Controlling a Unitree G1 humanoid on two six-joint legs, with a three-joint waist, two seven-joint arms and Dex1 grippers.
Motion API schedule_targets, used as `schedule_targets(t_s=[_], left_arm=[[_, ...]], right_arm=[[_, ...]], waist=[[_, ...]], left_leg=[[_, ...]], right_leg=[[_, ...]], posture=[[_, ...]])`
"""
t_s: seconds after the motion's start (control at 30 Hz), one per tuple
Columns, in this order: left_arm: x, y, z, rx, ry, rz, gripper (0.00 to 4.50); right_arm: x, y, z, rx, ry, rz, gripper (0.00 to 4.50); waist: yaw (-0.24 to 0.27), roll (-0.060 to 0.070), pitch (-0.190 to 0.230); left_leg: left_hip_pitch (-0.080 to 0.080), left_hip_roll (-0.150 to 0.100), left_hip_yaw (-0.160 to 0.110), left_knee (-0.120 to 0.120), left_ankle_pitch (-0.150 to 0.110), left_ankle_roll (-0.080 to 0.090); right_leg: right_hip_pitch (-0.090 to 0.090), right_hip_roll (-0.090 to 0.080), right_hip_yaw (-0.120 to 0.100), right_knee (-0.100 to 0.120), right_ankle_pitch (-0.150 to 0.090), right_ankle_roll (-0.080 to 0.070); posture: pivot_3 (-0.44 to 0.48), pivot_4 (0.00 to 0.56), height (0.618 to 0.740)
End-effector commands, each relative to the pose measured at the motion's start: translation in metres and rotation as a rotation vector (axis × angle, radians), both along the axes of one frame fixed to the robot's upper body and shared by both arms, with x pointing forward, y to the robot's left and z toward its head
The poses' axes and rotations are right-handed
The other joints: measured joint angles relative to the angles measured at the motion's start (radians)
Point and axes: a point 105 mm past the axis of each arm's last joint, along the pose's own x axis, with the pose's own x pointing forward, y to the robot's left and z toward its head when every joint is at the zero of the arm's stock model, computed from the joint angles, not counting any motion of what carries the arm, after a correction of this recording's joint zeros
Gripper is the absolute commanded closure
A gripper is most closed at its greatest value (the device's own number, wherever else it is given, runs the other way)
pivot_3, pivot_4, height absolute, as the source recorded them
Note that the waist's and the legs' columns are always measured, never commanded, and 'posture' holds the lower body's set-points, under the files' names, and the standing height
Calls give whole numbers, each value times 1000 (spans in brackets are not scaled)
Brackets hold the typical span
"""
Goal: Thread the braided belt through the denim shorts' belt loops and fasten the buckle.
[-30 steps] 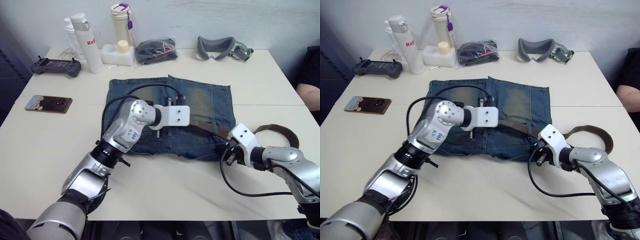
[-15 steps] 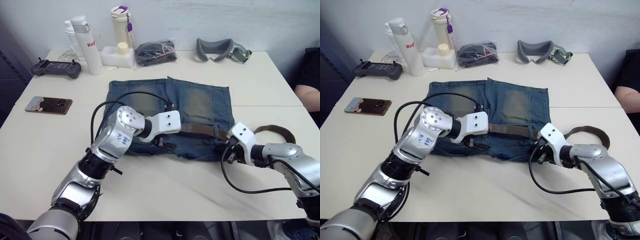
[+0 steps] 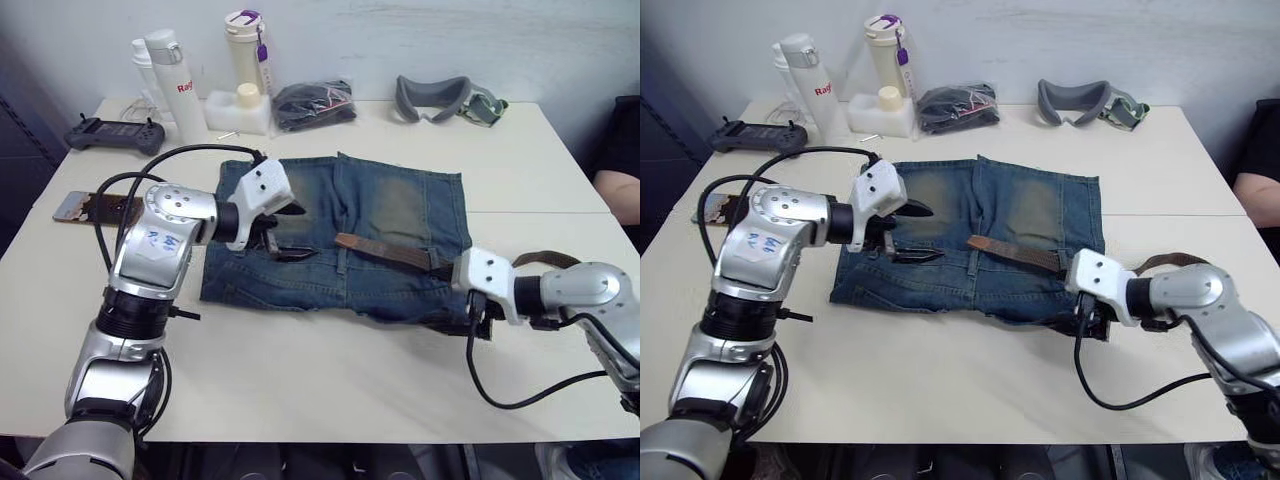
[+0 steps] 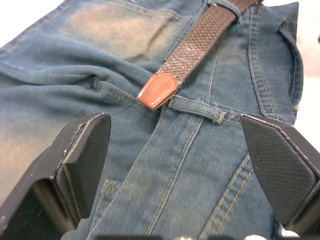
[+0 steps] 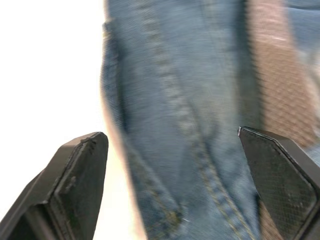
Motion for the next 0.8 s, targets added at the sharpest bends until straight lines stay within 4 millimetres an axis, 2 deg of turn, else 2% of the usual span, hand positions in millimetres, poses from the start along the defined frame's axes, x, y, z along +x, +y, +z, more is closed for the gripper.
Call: schedule_targets(t_s=[0.03, 0.13, 0.17, 0.23, 0.27, 0.33, 0.4, 0.5, 0.6, 0.8], left_arm=[[-10, 7, 4, -24, -18, -2, 0], [-13, 5, 0, -48, -7, 0, 0], [-14, 4, -2, -56, -4, 2, 0], [-16, 4, -5, -71, 10, 2, 0], [-18, 3, -7, -83, 21, -3, 0], [-25, 0, -8, -149, 62, -27, 0], [-31, -1, -13, -175, 91, -44, 0], [-34, -4, -19, -210, 105, -37, 0], [-36, -7, -19, -241, 104, -34, 0], [-38, -17, -23, -251, 103, -43, 0]], right_arm=[[9, -7, -22, -145, -52, -13, 84], [27, -21, -29, -214, -113, -72, 84], [26, -23, -28, -206, -101, -71, 453], [22, -27, -24, -210, -96, -40, 912], [22, -29, -21, -224, -124, -4, 1499], [27, -44, -13, -282, -203, 27, 2202], [34, -63, -7, -339, -264, 25, 3149], [46, -104, 3, -428, -313, -17, 4458], [56, -132, 6, -506, -353, -30, 4458], [66, -155, 2, -594, -368, -18, 4458]], waist=[[-1, 0, 0], [-3, -1, 0], [-4, -1, -1], [0, -2, -1], [2, -2, -1], [3, -1, 0], [4, -1, 0], [4, 0, 0], [1, 1, 1], [-19, 2, 1]], left_leg=[[0, 0, 0, 0, 0, 0], [0, 0, 0, 1, 0, 0], [1, 0, 1, 1, 0, 0], [1, 0, 0, 1, 0, 0], [1, 0, 0, 1, 0, 0], [1, -1, 0, 1, 0, 0], [1, -1, 1, 1, 0, 0], [1, -2, 1, 2, 0, 0], [1, -2, 2, 1, 0, 0], [2, -1, 2, 1, 0, -1]], right_leg=[[0, 0, 0, 0, 0, 0], [0, -1, 0, 0, 0, 0], [1, 0, 0, 0, 0, 0], [1, -1, 0, 0, 0, 0], [1, -1, 0, 0, 0, 0], [1, -1, 0, 0, 0, 0], [1, -2, 0, 0, 0, 0], [1, -2, 0, 0, 0, 0], [1, -2, 0, 0, 0, 0], [1, -2, 1, 0, 0, 0]], posture=[[0, 150, 730], [0, 150, 730], [0, 150, 730], [0, 150, 730], [0, 150, 730], [0, 150, 730], [0, 150, 730], [0, 150, 730], [0, 150, 730], [0, 150, 730]])
